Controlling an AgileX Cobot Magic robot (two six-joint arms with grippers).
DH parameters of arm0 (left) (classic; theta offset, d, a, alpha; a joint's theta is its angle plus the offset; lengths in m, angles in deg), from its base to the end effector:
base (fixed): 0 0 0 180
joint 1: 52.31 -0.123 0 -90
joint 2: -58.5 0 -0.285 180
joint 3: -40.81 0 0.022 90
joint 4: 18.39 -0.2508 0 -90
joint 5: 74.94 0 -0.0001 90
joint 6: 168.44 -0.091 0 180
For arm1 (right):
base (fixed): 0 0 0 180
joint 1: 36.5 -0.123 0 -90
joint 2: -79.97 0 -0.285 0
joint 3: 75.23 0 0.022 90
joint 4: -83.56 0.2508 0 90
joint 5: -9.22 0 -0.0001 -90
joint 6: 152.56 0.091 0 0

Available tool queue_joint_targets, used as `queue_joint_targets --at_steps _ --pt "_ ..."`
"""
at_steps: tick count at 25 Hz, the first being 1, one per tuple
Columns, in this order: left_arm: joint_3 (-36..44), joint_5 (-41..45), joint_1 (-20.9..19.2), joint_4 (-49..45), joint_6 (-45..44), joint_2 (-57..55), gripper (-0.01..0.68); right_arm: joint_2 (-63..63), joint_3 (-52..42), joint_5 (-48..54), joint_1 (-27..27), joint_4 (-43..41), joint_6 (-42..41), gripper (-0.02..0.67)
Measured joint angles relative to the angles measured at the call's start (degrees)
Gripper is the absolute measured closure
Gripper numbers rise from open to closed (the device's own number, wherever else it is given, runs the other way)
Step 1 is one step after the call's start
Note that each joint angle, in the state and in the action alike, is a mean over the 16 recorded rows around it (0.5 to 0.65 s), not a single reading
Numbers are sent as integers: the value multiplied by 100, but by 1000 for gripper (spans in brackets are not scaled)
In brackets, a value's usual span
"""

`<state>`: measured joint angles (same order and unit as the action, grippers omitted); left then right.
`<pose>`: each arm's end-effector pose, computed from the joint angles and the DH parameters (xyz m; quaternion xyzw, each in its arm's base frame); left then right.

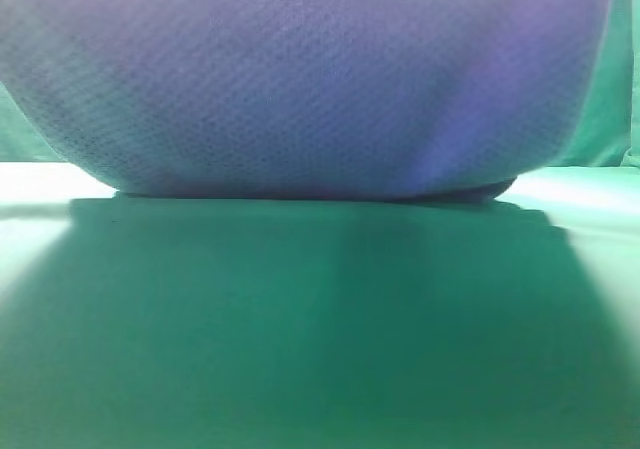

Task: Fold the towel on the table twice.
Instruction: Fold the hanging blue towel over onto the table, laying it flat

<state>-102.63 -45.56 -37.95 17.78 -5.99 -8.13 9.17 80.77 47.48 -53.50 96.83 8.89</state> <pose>0.1921 -0.0764 0.2956 0.0600 0.8880 -0.2375 0.3891 0.2110 0.0780 0.3324 -0.2260 0.8843 0.0964 0.3969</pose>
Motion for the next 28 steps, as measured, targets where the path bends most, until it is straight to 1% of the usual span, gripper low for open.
queue_joint_targets --at_steps 8,15,21,28 --pt "1157 330 7 442 -11 1069 673 1195 -1272 245 0 349 -44 649" --pt "1874 454 12 747 -21 1622 673 1877 -1948 494 0 628 -120 649" --pt "2173 118 14 909 -30 1745 673 1974 -2236 314 0 819 -182 649" --pt "2140 -537 25 1050 -83 1320 673 1415 -2249 -391 -5 934 -228 649"
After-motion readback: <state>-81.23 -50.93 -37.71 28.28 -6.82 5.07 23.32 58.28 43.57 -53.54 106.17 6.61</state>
